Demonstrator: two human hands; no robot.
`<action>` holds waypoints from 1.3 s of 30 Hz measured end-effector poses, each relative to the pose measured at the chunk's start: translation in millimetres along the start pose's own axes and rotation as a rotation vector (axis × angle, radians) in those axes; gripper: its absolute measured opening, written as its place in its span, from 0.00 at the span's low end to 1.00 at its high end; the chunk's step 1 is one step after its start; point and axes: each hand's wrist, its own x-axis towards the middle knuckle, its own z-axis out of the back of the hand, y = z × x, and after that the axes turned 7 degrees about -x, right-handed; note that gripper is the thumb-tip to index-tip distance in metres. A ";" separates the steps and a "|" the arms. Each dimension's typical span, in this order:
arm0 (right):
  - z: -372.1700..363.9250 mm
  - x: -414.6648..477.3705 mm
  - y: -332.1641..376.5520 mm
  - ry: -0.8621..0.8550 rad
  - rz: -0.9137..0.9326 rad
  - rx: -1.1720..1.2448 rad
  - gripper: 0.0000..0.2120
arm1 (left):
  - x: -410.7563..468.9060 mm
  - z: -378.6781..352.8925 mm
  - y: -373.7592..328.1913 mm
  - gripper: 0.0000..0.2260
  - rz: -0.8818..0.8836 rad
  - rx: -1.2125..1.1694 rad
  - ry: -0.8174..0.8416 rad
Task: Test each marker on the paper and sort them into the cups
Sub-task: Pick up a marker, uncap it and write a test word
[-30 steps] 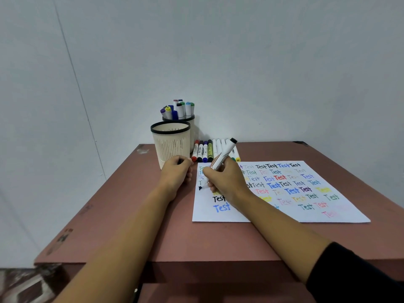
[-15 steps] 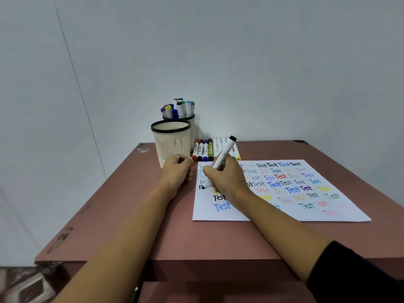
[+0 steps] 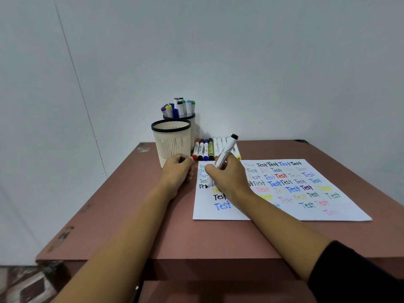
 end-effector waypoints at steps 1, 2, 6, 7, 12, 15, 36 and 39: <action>-0.3 0.1 0.0 0.005 -0.006 0.005 0.13 | 0.2 0.1 0.0 0.07 -0.001 0.001 0.001; -0.5 0.2 0.0 0.002 -0.015 0.007 0.12 | 0.2 0.1 -0.1 0.07 -0.002 0.005 0.000; 2.2 0.2 0.4 -0.067 -0.019 0.014 0.10 | -0.6 -1.0 -0.8 0.06 -0.006 0.010 -0.002; 2.9 -0.7 1.2 -0.070 -0.011 0.002 0.11 | -1.1 -1.1 -1.0 0.06 -0.007 0.009 0.001; 4.3 -3.9 4.2 -0.052 0.028 -0.046 0.15 | -1.5 -0.9 -1.5 0.07 -0.013 0.017 0.005; 4.4 -2.6 3.3 -0.052 0.007 -0.028 0.13 | -1.6 -1.5 -1.9 0.06 -0.013 0.022 0.004; 19.1 14.5 0.5 -0.126 -0.292 0.603 0.02 | -19.2 -8.9 -16.9 0.17 -0.116 0.152 0.106; 25.3 18.4 2.2 -0.160 -0.288 0.685 0.03 | -20.2 -7.8 -16.7 0.17 -0.082 0.138 0.184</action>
